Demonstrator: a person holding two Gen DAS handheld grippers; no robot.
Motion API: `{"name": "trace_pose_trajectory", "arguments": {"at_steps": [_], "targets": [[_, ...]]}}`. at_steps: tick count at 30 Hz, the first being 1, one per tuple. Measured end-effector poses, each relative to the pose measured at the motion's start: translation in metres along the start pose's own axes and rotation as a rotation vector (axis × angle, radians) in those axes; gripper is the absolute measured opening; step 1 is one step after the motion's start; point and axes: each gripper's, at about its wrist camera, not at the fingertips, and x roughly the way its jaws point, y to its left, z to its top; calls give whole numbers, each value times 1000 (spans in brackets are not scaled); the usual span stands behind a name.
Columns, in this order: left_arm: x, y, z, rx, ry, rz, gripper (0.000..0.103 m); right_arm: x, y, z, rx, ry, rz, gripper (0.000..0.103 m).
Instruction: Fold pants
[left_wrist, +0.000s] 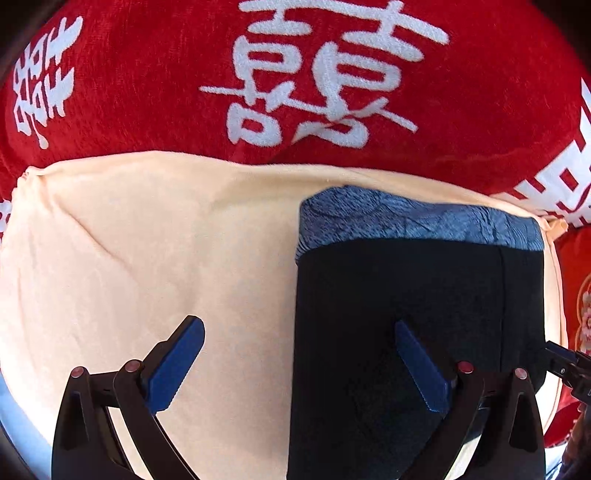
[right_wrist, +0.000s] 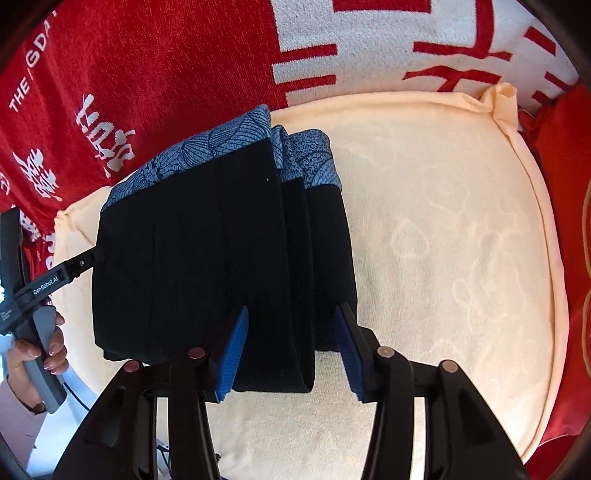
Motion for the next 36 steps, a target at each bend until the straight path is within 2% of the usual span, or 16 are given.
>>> {"name": "trace_pose_trajectory", "arguments": {"at_steps": [3,10,12,16,19,20,23,25,30,33,36], "targets": [[4,-8,-1,10,6,-3,103,-11,-12,-7,13,5,15,54],[5,-17,-12,22,15,-9,103,-5,-14,-2,47,40,43,60],[6,-20,-13,27,18,-13,103,-4,-15,0,47,42,38,70],[9,-24,-13,38,27,-31,103,-4,-19,1,56,40,53,76],[13,-28,-13,57,51,-79,103,-4,-24,4,65,38,72,79],[19,-28,-11,63,73,-118,103,-3,-25,5,69,39,84,80],[27,-31,-13,76,121,-195,103,-1,-33,7,75,47,153,83],[28,-31,-14,80,126,-215,103,3,-39,7,81,57,195,84],[44,-18,5,21,149,-309,103,15,-57,14,99,88,240,84],[55,-16,13,-7,182,-379,103,22,-66,24,112,92,312,84],[59,-26,15,46,188,-407,103,34,-71,34,92,121,398,84]]}}
